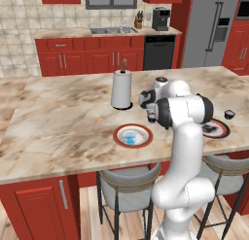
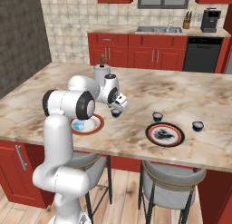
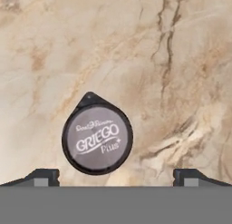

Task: Place two yogurt containers on each plate.

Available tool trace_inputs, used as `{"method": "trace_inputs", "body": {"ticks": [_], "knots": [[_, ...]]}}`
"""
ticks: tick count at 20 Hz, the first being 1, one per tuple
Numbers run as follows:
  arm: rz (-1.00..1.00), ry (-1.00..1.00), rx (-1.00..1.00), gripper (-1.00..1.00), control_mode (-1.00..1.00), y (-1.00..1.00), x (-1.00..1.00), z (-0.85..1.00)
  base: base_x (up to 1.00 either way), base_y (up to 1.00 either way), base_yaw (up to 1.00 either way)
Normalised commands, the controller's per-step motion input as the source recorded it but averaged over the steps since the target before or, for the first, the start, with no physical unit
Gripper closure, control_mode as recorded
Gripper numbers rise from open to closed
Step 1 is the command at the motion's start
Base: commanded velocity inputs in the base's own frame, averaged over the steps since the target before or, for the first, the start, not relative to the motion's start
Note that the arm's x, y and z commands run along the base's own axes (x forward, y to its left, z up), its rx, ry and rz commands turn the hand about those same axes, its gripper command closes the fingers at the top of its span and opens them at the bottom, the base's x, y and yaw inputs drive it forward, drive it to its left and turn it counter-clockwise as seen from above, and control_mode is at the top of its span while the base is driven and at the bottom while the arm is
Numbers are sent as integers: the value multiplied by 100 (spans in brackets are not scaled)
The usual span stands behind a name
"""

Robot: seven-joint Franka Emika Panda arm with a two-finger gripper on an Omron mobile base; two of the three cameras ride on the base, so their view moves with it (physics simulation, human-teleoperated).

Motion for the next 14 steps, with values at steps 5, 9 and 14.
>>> {"method": "trace_inputs", "body": {"ticks": [5,9,14], "knots": [[0,0,0,-100,-100,0,5,-32,0,0,0],[0,0,0,-100,-100,0,6,-25,0,0,0],[0,0,0,-100,-100,0,9,-22,0,0,0]]}}
